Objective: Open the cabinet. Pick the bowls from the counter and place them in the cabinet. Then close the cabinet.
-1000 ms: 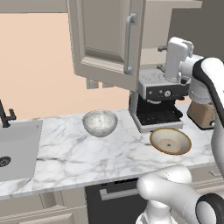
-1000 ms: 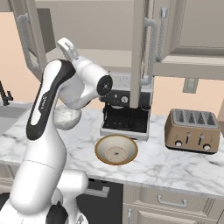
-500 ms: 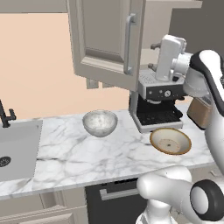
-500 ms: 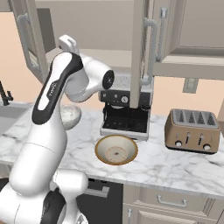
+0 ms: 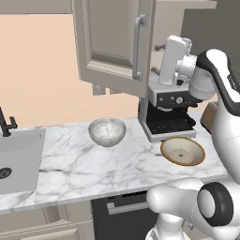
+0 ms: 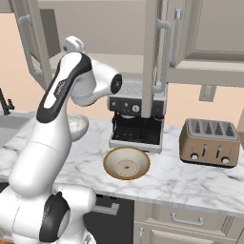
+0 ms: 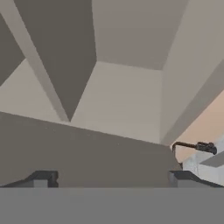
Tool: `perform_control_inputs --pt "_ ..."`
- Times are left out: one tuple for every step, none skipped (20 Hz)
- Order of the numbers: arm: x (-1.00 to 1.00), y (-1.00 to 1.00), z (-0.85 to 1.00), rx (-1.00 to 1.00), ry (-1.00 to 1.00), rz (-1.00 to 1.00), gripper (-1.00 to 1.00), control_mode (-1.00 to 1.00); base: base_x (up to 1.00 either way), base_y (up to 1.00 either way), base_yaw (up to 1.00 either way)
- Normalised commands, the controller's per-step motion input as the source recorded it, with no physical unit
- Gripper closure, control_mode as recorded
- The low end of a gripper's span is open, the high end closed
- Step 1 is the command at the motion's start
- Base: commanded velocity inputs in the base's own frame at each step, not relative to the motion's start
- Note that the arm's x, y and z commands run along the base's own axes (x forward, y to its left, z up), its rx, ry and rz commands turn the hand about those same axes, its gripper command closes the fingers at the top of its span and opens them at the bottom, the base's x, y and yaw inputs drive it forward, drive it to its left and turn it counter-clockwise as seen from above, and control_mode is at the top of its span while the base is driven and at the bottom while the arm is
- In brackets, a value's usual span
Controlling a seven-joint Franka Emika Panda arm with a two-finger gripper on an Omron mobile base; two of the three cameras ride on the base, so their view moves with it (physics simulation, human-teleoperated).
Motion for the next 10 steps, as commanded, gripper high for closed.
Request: perform_control_inputs --pt "0.0 0.27 -0.05 0.15 0.08 0.11 -1.0 -1.0 0.0 0.0 0.0" --pt "0.01 0.31 -0.14 0.15 0.1 0.1 -1.0 -1.0 0.0 0.0 0.0" --pt "0.04 0.32 -0.11 0.14 0.1 0.1 -1.0 -1.0 0.0 0.0 0.0" --pt "0.08 0.3 -0.11 0.15 0.12 0.1 -1.0 -1.0 0.0 0.0 0.0" --pt "0.09 0.26 -0.09 0.15 0.12 0.1 -1.0 -1.0 0.0 0.0 0.0" --pt "0.02 0.26 -0.1 0.16 0.13 0.12 -1.0 -1.0 0.0 0.0 0.0" --pt "0.0 0.4 -0.18 0.17 0.13 0.14 -1.0 -1.0 0.0 0.0 0.0" --pt "0.0 0.46 -0.17 0.13 0.1 0.13 -1.0 -1.0 0.0 0.0 0.0" --pt "0.03 0.46 -0.15 0.11 0.1 0.13 -1.0 -1.0 0.0 0.0 0.0" --pt "0.14 0.33 -0.12 0.11 0.09 0.12 -1.0 -1.0 0.0 0.0 0.0"
